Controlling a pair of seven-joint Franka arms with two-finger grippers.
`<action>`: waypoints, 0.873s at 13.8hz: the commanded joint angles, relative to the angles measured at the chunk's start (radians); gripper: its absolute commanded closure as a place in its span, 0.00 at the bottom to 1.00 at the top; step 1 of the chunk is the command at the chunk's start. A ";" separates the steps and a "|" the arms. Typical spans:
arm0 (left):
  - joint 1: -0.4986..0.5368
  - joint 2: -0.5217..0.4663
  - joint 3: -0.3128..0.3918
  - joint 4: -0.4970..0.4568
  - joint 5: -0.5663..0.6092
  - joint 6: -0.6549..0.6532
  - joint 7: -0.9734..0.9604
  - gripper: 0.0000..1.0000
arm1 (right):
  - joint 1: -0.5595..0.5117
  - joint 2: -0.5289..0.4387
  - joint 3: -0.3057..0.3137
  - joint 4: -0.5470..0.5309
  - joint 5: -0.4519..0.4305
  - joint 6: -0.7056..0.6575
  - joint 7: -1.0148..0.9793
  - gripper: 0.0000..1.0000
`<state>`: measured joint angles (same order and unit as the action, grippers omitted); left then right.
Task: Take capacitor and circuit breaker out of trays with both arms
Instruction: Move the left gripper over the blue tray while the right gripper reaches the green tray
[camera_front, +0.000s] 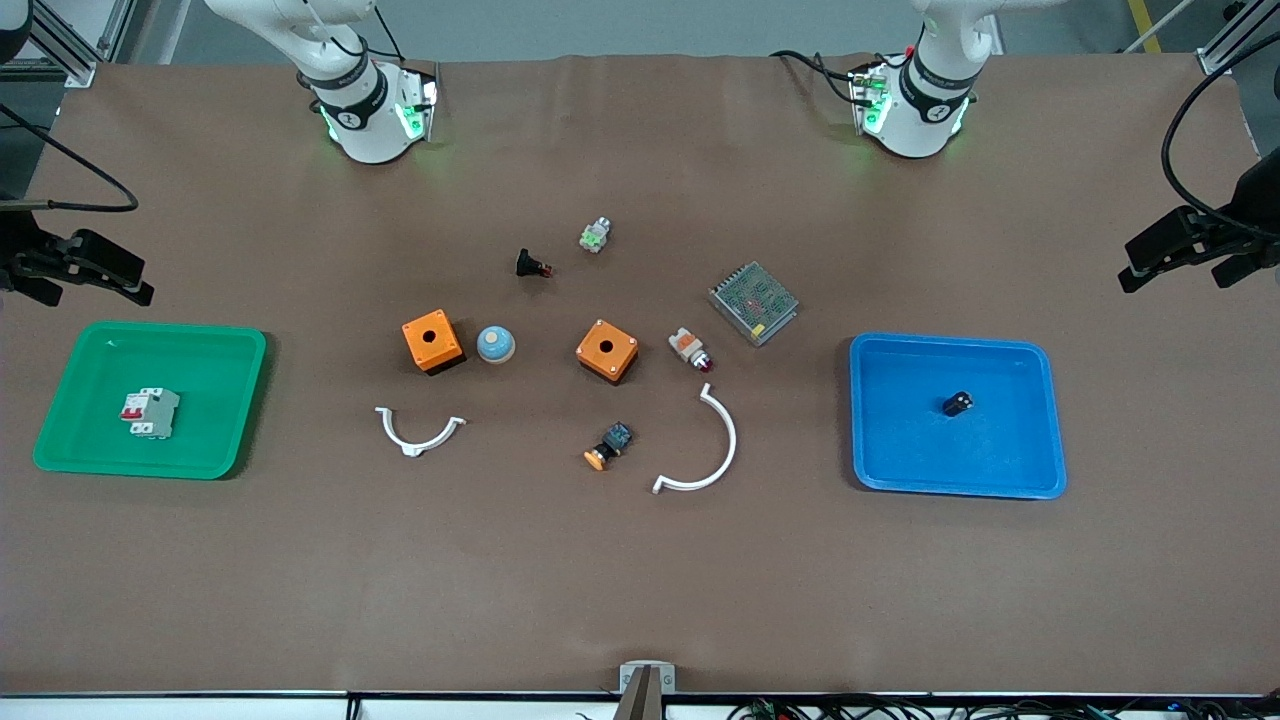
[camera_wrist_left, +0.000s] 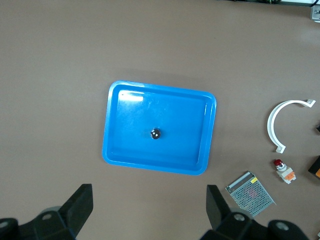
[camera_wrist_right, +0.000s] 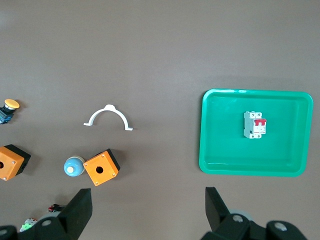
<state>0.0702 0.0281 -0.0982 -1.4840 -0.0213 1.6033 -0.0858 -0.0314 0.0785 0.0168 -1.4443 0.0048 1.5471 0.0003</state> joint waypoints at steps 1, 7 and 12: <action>0.006 0.007 -0.003 0.022 -0.003 -0.022 -0.008 0.00 | 0.001 0.010 0.002 0.025 -0.011 -0.010 -0.005 0.00; 0.010 0.042 -0.002 0.028 0.006 -0.020 -0.002 0.00 | 0.001 0.010 0.003 0.025 -0.011 -0.010 -0.005 0.00; 0.026 0.165 -0.003 0.016 0.007 0.036 -0.008 0.00 | 0.001 0.012 0.003 0.025 -0.006 -0.010 -0.005 0.00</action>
<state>0.0932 0.1384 -0.0967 -1.4860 -0.0207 1.6204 -0.0858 -0.0314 0.0786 0.0168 -1.4438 0.0048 1.5470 0.0003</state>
